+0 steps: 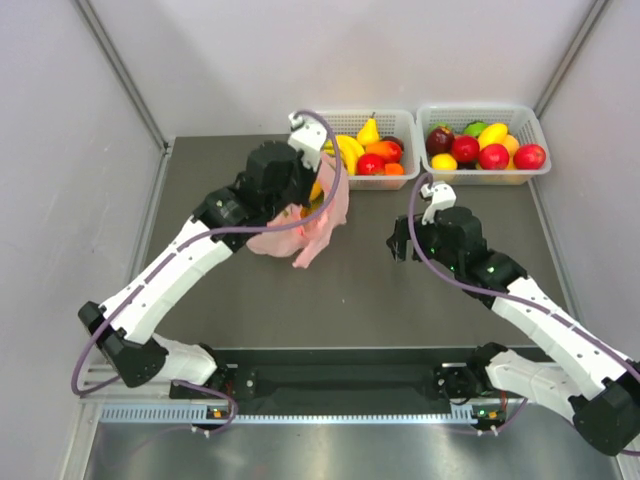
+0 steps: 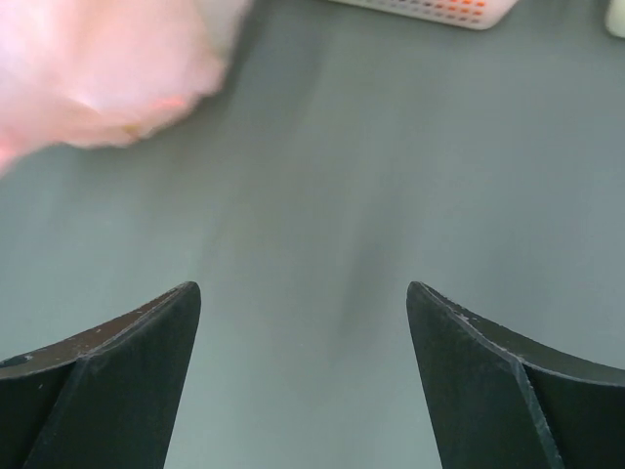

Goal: Untie the knot of the plastic bag and take out the fruit

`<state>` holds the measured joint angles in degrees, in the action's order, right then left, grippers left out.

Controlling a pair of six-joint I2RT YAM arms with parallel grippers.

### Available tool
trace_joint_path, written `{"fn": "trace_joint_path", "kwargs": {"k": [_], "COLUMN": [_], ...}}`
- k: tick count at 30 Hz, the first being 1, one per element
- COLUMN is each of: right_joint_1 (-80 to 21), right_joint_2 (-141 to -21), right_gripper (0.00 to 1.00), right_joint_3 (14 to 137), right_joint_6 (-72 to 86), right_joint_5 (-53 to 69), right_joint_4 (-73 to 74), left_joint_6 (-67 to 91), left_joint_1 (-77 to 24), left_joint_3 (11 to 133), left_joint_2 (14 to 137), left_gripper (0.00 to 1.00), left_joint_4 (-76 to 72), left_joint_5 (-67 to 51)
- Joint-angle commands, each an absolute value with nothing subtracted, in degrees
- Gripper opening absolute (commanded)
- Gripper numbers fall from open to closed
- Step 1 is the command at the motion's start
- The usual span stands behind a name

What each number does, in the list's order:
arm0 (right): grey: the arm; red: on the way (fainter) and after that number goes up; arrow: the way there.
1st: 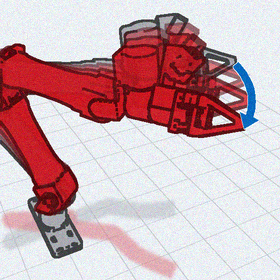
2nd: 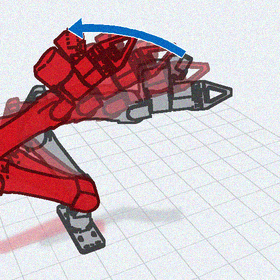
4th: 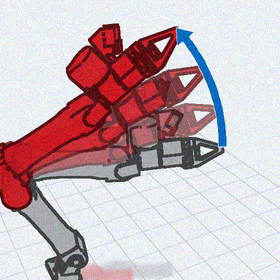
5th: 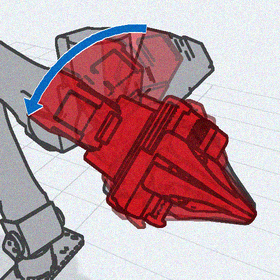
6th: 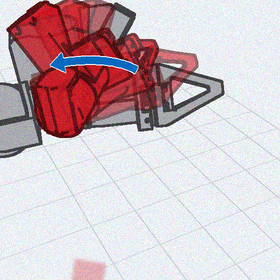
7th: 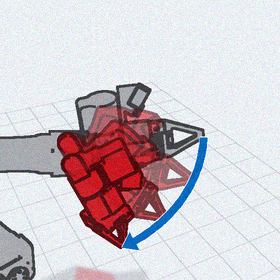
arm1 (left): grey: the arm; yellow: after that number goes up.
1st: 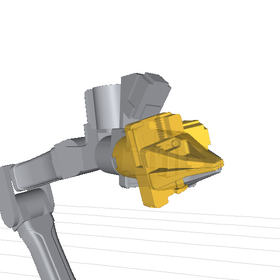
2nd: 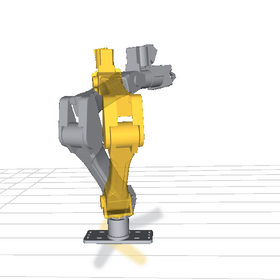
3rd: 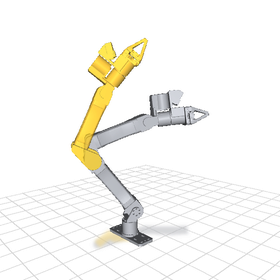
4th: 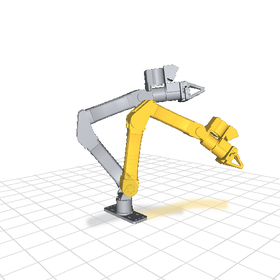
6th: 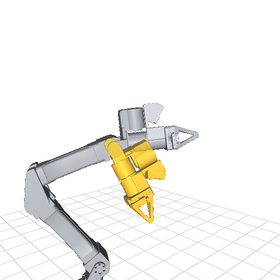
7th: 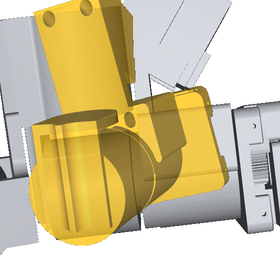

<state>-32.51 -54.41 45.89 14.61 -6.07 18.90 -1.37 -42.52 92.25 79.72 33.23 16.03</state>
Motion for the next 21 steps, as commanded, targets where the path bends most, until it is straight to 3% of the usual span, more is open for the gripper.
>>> {"fn": "trace_joint_path", "kwargs": {"k": [1, 8, 12, 21], "right_joint_1": [-31.99, -32.43, -35.59, -49.30], "right_joint_2": [-54.58, -54.49, -55.11, -56.60], "right_gripper": [0.87, 0.91, 0.93, 0.93], "right_joint_3": [48.25, 50.01, 50.71, 47.73], "right_joint_6": [14.59, 12.48, 10.82, 13.97], "right_joint_5": [-1.24, 2.89, 3.61, -13.78], "right_joint_4": [16.52, 18.02, 17.75, 10.99], "left_joint_6": [6.48, 12.65, 14.32, 21.62], "left_joint_1": [-45.34, -50.18, -50.45, -50.45], "left_joint_3": [82.73, 70.41, 67.85, 70.57], "left_joint_2": [77.00, 74.09, 73.57, 69.52], "left_gripper": [0.00, 0.00, 0.00, 0.00], "left_joint_4": [31.04, 28.30, 27.95, 20.39], "left_joint_5": [8.27, 1.06, 3.51, 3.34]}}
